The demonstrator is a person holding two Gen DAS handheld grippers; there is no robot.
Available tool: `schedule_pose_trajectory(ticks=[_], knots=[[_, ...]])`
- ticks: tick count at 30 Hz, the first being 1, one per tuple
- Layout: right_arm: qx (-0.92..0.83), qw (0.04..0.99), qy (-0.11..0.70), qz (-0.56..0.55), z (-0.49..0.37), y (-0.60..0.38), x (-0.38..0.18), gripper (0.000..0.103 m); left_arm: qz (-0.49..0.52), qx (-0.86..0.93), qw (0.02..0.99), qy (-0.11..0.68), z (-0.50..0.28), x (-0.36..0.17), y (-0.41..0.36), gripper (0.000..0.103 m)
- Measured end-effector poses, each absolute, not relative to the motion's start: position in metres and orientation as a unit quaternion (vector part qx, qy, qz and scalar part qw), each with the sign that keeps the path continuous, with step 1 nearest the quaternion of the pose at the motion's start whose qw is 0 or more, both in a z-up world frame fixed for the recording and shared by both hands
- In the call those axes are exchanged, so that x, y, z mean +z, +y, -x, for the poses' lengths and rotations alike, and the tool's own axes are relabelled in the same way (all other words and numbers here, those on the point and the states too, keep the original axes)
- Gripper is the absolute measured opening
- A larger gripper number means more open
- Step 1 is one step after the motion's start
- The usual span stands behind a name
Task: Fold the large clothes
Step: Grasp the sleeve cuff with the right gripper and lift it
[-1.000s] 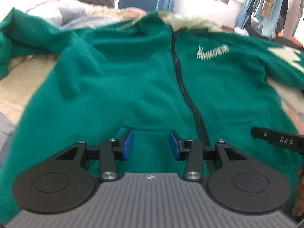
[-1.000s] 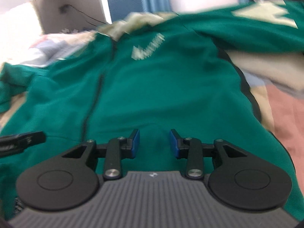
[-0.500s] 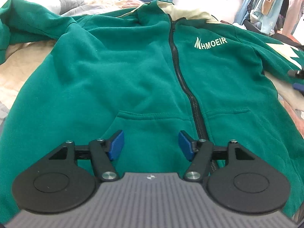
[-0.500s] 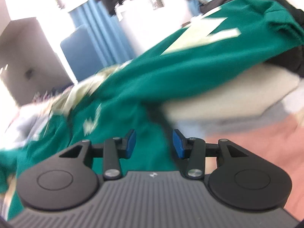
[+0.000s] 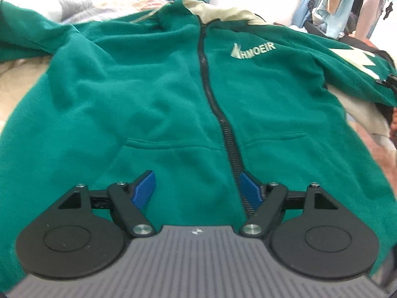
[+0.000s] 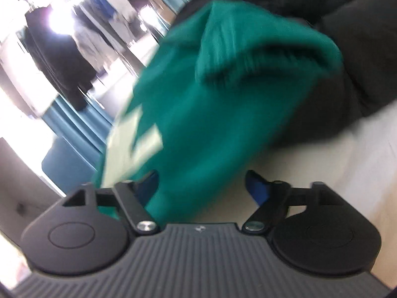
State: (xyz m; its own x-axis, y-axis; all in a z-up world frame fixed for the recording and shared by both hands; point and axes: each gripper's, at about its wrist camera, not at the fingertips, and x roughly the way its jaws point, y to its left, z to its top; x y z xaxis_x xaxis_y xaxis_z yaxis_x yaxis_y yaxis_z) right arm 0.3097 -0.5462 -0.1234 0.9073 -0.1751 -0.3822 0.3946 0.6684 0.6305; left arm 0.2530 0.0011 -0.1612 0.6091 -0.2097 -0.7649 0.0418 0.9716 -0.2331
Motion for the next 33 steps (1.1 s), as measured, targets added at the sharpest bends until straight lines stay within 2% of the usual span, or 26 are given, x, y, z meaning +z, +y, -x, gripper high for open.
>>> schedule_pose_trajectory(ticks=[2, 7, 9, 15, 18, 21, 29, 33], knots=[[-0.136, 0.914, 0.119, -0.363, -0.315, -0.555, -0.111, 0.062, 0.115, -0.081, 0.885, 0.443, -0.256, -0.161, -0.002, 0.079], [-0.111, 0.947, 0.079, -0.290, -0.318, -0.554, -0.094, 0.061, 0.142, -0.096, 0.877, 0.448, -0.266, -0.166, -0.011, 0.079], [-0.117, 0.953, 0.074, -0.269, -0.316, -0.555, -0.094, 0.055, 0.142, -0.092, 0.879, 0.446, -0.270, -0.167, -0.013, 0.079], [-0.187, 0.942, 0.109, -0.258, -0.301, -0.547, -0.085, 0.028, 0.170, -0.088, 0.874, 0.446, -0.277, -0.166, -0.007, 0.079], [-0.179, 0.944, 0.134, -0.244, -0.284, -0.525, -0.067, 0.009, 0.188, -0.094, 0.871, 0.444, -0.276, -0.161, 0.000, 0.079], [-0.159, 0.959, 0.169, -0.163, -0.280, -0.483, -0.038, 0.009, 0.203, -0.110, 0.866, 0.445, -0.267, -0.158, 0.001, 0.079], [-0.128, 0.978, 0.118, -0.110, -0.279, -0.419, 0.041, 0.008, 0.193, -0.102, 0.896, 0.387, -0.245, -0.131, 0.019, 0.079], [-0.090, 0.990, 0.106, 0.016, -0.289, -0.343, 0.068, 0.008, 0.212, -0.073, 0.908, 0.355, -0.243, -0.118, 0.048, 0.079]])
